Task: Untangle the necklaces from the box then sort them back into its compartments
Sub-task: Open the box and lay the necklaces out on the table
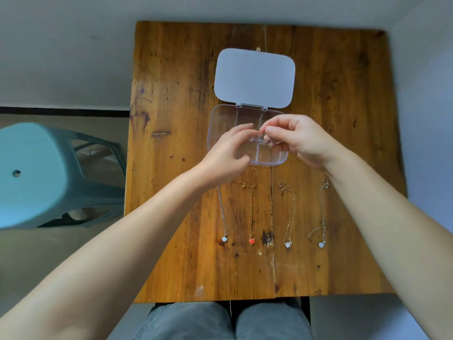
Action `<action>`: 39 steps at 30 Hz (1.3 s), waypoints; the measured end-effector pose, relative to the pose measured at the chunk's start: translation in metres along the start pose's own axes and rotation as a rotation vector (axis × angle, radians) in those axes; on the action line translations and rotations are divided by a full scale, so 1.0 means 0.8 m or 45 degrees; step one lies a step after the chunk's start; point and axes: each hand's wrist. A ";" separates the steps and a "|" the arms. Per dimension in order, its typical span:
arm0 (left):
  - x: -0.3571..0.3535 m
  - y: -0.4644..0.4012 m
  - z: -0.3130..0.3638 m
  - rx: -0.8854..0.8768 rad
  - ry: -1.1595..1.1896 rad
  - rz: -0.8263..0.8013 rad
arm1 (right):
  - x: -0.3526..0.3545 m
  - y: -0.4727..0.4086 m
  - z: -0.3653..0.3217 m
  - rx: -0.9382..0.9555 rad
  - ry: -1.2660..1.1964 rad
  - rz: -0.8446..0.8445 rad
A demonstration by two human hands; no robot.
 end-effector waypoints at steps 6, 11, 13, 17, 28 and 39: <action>-0.001 -0.002 0.052 0.165 0.575 -0.211 | 0.035 0.045 -0.009 -0.023 -0.298 0.045; -0.025 0.000 0.073 0.239 1.056 -0.443 | 0.068 0.088 0.013 -0.065 -0.718 0.113; -0.045 0.002 0.083 0.287 1.124 -0.527 | 0.084 0.105 0.027 -0.067 -0.826 0.176; -0.096 0.006 0.109 0.359 1.251 -0.658 | 0.118 0.142 0.059 -0.111 -0.643 0.375; -0.214 -0.005 0.193 0.629 1.485 -0.522 | 0.150 0.262 0.067 0.161 0.616 0.693; -0.239 -0.018 0.234 0.640 1.359 -0.447 | 0.160 0.279 0.085 0.270 0.876 0.855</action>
Point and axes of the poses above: each hand's wrist, its own y-axis away from the middle knuckle, its own x-axis out of the back of the hand, z = x × y, and after that the axes turned 3 degrees about z, right-handed
